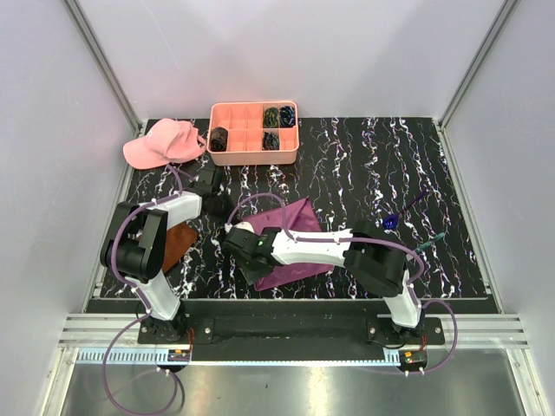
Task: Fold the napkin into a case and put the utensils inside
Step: Pick up the upper triangle-folded napkin from the center of the board.
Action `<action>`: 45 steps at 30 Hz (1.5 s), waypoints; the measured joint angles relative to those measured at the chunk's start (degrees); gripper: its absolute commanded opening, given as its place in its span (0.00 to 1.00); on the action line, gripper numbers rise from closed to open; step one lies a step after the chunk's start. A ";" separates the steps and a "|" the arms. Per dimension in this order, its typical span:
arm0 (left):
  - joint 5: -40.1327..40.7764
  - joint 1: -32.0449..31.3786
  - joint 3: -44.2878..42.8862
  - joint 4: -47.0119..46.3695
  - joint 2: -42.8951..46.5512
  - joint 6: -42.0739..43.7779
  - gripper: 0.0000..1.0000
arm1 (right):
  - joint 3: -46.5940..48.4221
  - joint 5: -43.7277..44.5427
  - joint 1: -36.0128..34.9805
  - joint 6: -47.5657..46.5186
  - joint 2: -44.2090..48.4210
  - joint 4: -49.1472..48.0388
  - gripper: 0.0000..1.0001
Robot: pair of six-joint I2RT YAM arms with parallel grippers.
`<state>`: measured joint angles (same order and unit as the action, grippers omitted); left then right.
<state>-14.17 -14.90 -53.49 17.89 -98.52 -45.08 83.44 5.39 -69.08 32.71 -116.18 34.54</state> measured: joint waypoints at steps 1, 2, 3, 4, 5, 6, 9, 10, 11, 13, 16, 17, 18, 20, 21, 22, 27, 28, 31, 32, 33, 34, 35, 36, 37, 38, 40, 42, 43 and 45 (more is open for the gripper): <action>0.00 0.00 0.00 0.00 -0.02 0.00 0.00 | 0.00 0.00 0.00 -0.02 -0.28 0.11 0.41; 0.00 0.00 0.00 0.00 -0.02 0.00 0.00 | 0.00 0.00 0.00 -0.04 -0.57 0.26 0.41; -0.04 0.00 0.00 0.00 -0.02 0.00 0.00 | 0.02 -0.02 0.00 -0.09 -0.66 0.20 0.41; -0.09 0.02 0.00 -0.02 -0.02 0.00 0.00 | 0.02 0.00 0.00 -0.09 -0.66 0.22 0.42; -0.15 0.02 -0.02 -0.02 -0.02 0.00 0.00 | 0.02 0.00 0.00 -0.09 -0.68 0.24 0.43; -0.15 0.02 0.00 -0.02 -0.02 0.00 0.00 | 0.02 -0.02 -0.02 -0.09 -0.70 0.22 0.43; -0.22 0.11 0.00 -0.02 -0.02 0.00 0.00 | 0.13 0.04 -0.15 -0.09 -0.79 0.28 0.43; -0.22 0.13 0.00 -0.02 -0.02 0.00 0.00 | 0.31 0.17 -0.22 -0.09 -0.90 0.46 0.43; -0.22 0.17 0.00 -0.02 -0.02 0.00 0.00 | 0.55 0.44 -0.31 -0.11 -1.03 0.76 0.42; -0.26 0.24 0.02 -0.07 -0.02 0.00 0.00 | 1.29 1.42 -0.63 -0.09 -1.49 1.77 0.41; -0.61 0.28 0.39 -0.63 -0.02 -0.02 0.00 | 3.54 3.65 -1.51 -0.09 -2.95 4.37 0.40; -0.85 0.28 0.50 -0.87 -0.02 -0.02 0.00 | 4.50 4.63 -1.90 -0.09 -3.63 5.40 0.39; -1.07 0.31 0.63 -1.18 -0.02 -0.04 0.00 | 5.22 5.27 -2.21 -0.11 -4.11 6.16 0.38; -1.49 0.44 0.85 -1.51 0.00 -0.17 0.00 | 6.45 7.23 -2.97 -0.07 -4.94 7.56 0.35; -1.73 0.55 1.03 -1.75 0.00 -0.24 0.00 | 6.84 8.11 -3.30 -0.07 -5.25 8.04 0.28; -1.92 0.66 1.16 -2.01 0.00 -0.26 0.00 | 7.15 8.92 -3.58 0.07 -5.46 8.37 0.26; -2.95 1.14 1.64 -2.82 0.02 -0.46 0.00 | 7.28 11.76 -4.00 0.74 -5.62 9.38 0.06; -3.15 1.20 1.79 -3.04 0.07 -0.46 0.00 | 7.30 12.00 -4.00 0.83 -5.62 9.49 0.00; -3.65 1.53 2.21 -3.61 0.22 -0.48 0.00 | 7.30 12.57 -4.04 1.18 -5.53 9.66 0.00; -3.85 1.66 2.34 -3.82 0.35 -0.44 0.00 | 7.28 12.61 -4.07 1.27 -5.51 9.68 0.00; -3.89 1.79 2.58 -3.87 0.55 -0.44 0.00 | 7.26 12.61 -4.07 1.25 -5.44 9.66 0.00; -3.91 1.86 2.78 -3.74 0.94 -0.44 0.00 | 7.19 12.57 -4.07 1.22 -5.31 9.66 0.00; -4.00 1.97 2.97 -3.43 1.62 -0.42 0.00 | 6.93 12.50 -4.07 1.18 -5.11 9.64 0.00; -4.15 2.03 3.02 -3.10 2.27 -0.39 0.00 | 6.69 12.39 -4.04 1.14 -4.81 9.64 0.00; -4.68 2.12 3.02 -2.62 3.34 -0.37 0.00 | 6.01 12.04 -4.04 1.01 -4.31 9.46 0.00; -5.11 2.12 3.02 -2.25 4.17 -0.33 0.00 | 5.62 11.93 -4.04 0.92 -3.87 9.46 0.00; -6.05 2.08 2.99 -1.03 6.64 -0.20 0.00 | 4.81 11.13 -3.98 0.55 -2.56 9.44 0.00; -6.58 2.05 2.97 -0.02 8.98 -0.20 0.00 | 4.46 9.75 -3.87 0.20 -0.87 9.03 0.00; -6.67 2.12 2.97 0.50 10.36 -0.22 0.00 | 4.37 8.63 -3.76 0.07 0.09 8.52 0.00; -6.71 2.29 2.93 1.27 13.09 -0.28 0.00 | 4.42 6.78 -3.67 -0.17 2.19 7.34 0.00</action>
<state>-20.88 -12.60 -50.57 19.16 -85.43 -45.36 87.85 12.16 -72.75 32.53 -113.99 41.89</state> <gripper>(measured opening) 0.023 0.012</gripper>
